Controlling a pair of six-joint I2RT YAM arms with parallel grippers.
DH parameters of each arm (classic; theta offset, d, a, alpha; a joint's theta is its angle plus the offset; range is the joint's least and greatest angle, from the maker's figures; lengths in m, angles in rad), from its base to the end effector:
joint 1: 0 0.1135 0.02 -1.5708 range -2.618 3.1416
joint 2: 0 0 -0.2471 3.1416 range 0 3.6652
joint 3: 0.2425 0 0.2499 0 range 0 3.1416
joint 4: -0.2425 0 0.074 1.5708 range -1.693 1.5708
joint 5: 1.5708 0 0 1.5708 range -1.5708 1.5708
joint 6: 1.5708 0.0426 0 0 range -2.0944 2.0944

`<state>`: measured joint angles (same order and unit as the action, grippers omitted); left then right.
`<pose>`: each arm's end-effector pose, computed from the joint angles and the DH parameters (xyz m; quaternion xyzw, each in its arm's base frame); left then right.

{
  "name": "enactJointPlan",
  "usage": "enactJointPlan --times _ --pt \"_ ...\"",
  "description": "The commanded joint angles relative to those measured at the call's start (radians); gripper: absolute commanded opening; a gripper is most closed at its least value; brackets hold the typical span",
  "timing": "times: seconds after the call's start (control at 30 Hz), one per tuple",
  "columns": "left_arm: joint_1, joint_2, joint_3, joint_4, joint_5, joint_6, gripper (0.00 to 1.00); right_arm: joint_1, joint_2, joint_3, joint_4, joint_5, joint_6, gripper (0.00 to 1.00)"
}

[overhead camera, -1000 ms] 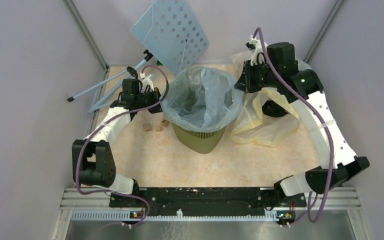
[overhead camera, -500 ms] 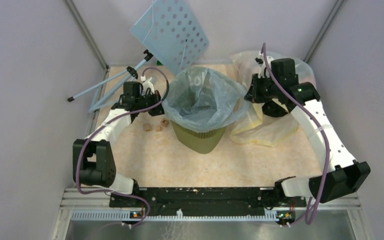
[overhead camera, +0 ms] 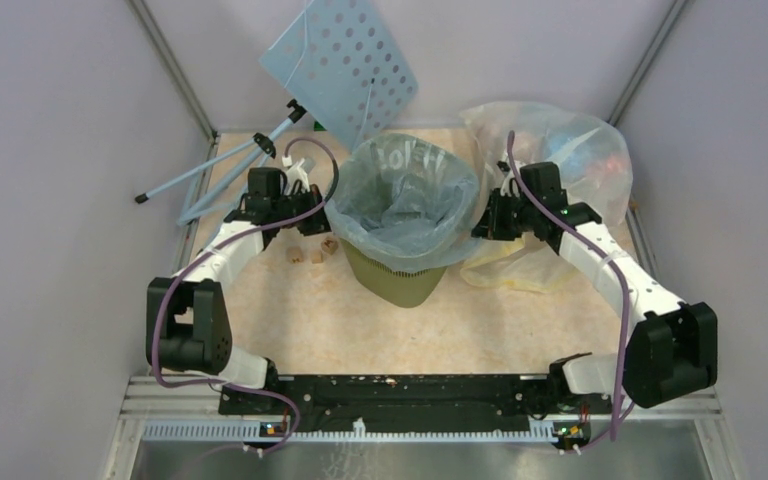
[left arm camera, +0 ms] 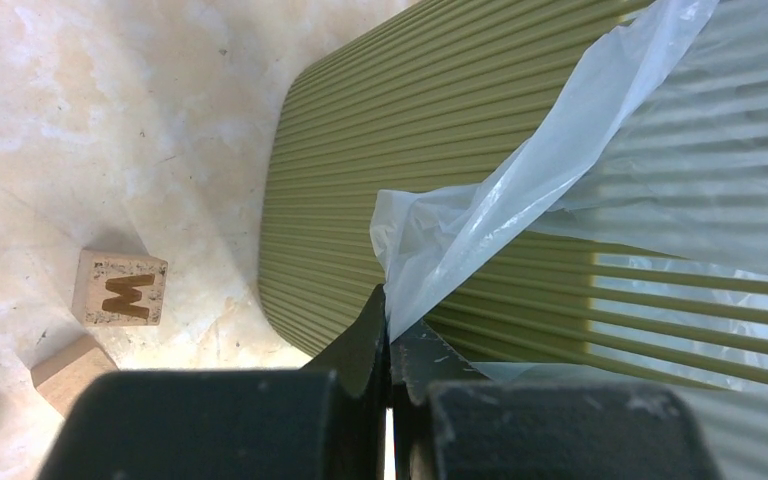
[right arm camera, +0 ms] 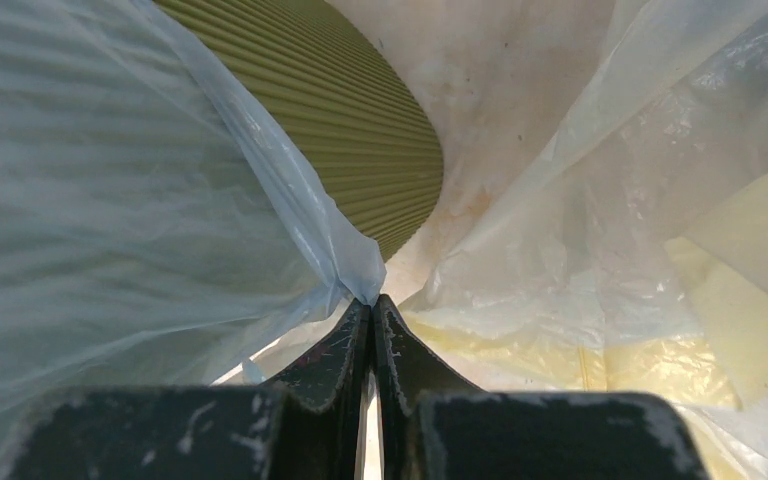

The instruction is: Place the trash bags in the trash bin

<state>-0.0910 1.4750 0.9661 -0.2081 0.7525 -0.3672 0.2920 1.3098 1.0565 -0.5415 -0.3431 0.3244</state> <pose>0.3127 -0.0578 0.2246 0.0342 0.8595 -0.4132 0.2991 0.2698 0.0961 0.2681 -0.0498 0.9130 0.2637 0.3073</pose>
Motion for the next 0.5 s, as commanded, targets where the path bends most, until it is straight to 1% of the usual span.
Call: enactJointPlan --times 0.0,0.3,0.47 --pt "0.004 -0.007 -0.019 0.041 0.02 -0.008 0.0 -0.007 -0.044 -0.045 0.168 -0.004 0.064 0.04" --pt "0.003 -0.034 -0.059 0.089 0.005 -0.053 0.0 0.012 -0.008 -0.062 0.181 0.019 0.052 0.07" --pt "0.004 -0.04 -0.092 0.128 0.009 -0.078 0.0 0.059 0.004 -0.144 0.269 0.056 0.09 0.07"
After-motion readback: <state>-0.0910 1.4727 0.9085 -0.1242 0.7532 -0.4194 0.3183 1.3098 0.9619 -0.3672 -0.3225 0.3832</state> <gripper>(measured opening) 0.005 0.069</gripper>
